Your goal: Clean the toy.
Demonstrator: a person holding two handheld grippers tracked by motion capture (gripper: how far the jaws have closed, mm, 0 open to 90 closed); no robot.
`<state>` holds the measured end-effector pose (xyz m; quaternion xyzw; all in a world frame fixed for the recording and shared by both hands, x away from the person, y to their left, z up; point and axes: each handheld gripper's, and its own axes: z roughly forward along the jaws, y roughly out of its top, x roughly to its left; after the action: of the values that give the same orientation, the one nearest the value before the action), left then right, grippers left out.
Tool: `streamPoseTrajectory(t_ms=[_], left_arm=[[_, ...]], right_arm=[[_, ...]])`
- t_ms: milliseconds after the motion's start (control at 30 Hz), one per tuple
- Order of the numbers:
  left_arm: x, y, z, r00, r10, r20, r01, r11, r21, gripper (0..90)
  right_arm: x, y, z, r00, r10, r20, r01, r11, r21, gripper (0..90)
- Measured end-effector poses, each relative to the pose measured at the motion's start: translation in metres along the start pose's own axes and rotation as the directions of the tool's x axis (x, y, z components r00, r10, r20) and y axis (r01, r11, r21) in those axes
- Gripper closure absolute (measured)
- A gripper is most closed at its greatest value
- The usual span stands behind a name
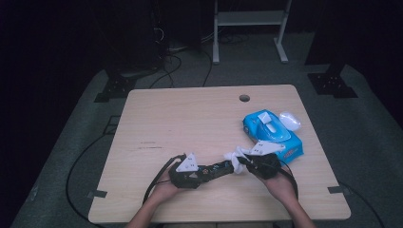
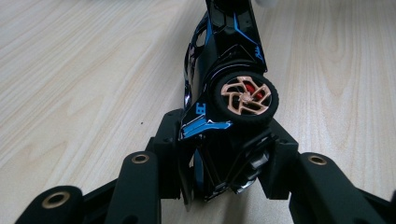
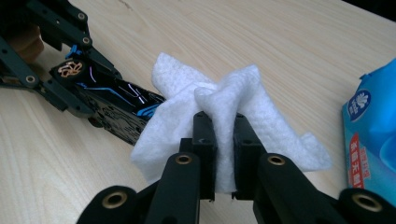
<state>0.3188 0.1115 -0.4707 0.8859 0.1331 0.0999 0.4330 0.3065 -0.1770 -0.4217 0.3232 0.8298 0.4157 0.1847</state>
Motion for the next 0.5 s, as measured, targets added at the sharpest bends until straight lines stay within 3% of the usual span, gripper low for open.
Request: streamPoseTrajectory(t_ms=[67, 133, 233, 367, 433, 500], left_arm=[[0.0, 0.0, 0.0, 1.0, 0.0, -0.001, 0.0, 1.0, 0.001, 57.9], [-0.001, 0.001, 0.001, 1.0, -0.002, -0.001, 0.002, 1.0, -0.001, 57.9], [-0.001, 0.001, 0.001, 1.0, -0.001, -0.001, 0.001, 1.0, 0.001, 58.0], [-0.001, 0.0, 0.0, 1.0, -0.008, -0.001, 0.008, 0.9999, -0.013, 57.9], [0.0, 0.001, -0.001, 1.0, -0.007, 0.0, 0.007, 0.9998, -0.021, 57.9], [0.0, 0.002, -0.002, 1.0, -0.003, -0.003, 0.003, 0.9997, -0.023, 57.9]], right_arm=[[0.002, 0.0, 0.001, 0.9999, 0.001, -0.014, -0.001, 1.0, -0.004, 82.2], [0.01, 0.003, 0.005, 0.9981, 0.001, -0.062, -0.002, 1.0, -0.017, 82.2], [0.021, 0.007, 0.012, 0.9945, -0.04, -0.097, 0.038, 0.999, -0.015, 82.1], [0.016, 0.005, 0.009, 0.9968, -0.05, -0.062, 0.05, 0.999, -0.007, 82.2], [0.01, 0.003, 0.008, 0.9972, -0.018, -0.073, 0.017, 1.0, -0.012, 82.2], [0.011, 0.003, 0.007, 0.9983, -0.027, -0.052, 0.026, 1.0, -0.007, 82.1]])
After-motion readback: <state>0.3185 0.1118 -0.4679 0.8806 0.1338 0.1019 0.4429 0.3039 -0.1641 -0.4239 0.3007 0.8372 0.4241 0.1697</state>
